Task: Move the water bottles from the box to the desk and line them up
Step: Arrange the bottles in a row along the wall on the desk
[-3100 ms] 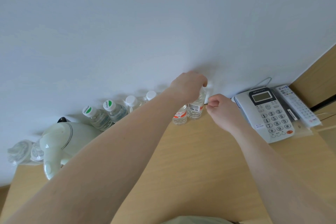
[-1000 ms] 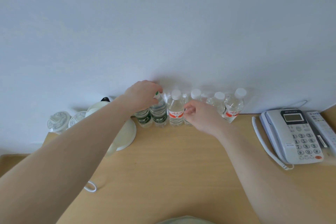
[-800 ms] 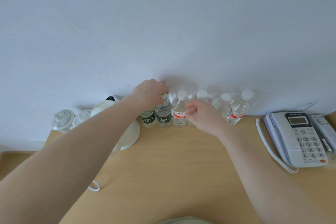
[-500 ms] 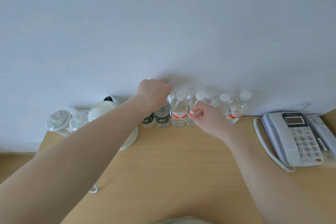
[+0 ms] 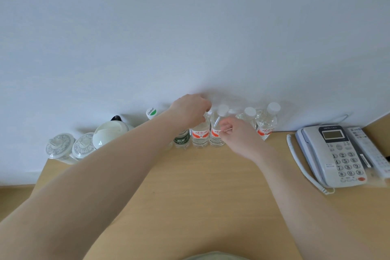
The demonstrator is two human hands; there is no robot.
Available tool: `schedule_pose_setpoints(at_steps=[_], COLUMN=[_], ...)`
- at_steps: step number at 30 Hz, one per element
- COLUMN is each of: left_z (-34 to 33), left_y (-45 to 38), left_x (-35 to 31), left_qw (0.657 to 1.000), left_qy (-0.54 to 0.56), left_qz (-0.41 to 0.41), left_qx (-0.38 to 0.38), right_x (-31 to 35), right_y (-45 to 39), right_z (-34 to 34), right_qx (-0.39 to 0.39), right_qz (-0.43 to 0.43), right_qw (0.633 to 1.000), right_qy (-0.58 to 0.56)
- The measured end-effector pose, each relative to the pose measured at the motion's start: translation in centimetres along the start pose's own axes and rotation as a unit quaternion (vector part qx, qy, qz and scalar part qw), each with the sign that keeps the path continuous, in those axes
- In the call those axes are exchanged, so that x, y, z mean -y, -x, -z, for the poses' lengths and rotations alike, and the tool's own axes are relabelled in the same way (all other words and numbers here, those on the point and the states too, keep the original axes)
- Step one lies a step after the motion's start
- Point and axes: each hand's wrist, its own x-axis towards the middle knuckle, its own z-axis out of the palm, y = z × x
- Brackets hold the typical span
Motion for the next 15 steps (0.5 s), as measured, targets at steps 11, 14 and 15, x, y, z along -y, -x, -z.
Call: schedule_pose_setpoints(at_steps=[11, 14, 15], left_z=[0.3, 0.1, 0.2], left_y=[-0.4, -0.7, -0.8], left_x=[-0.3, -0.4, -0.5], left_qw=[0.999, 0.998, 0.998], left_qy=[-0.025, -0.042, -0.048], left_qz=[-0.001, -0.008, -0.008], left_qx=[0.03, 0.037, 0.038], right_x=[-0.8, -1.3, -1.4], right_y=[0.0, 0.1, 0.2], right_z=[0.7, 0.8, 0.8], right_qx=[-0.009, -0.007, -0.006], right_qz=[0.003, 0.001, 0.0], right_qw=[1.0, 1.0, 1.0], right_qy=[-0.003, 0.004, 0.005])
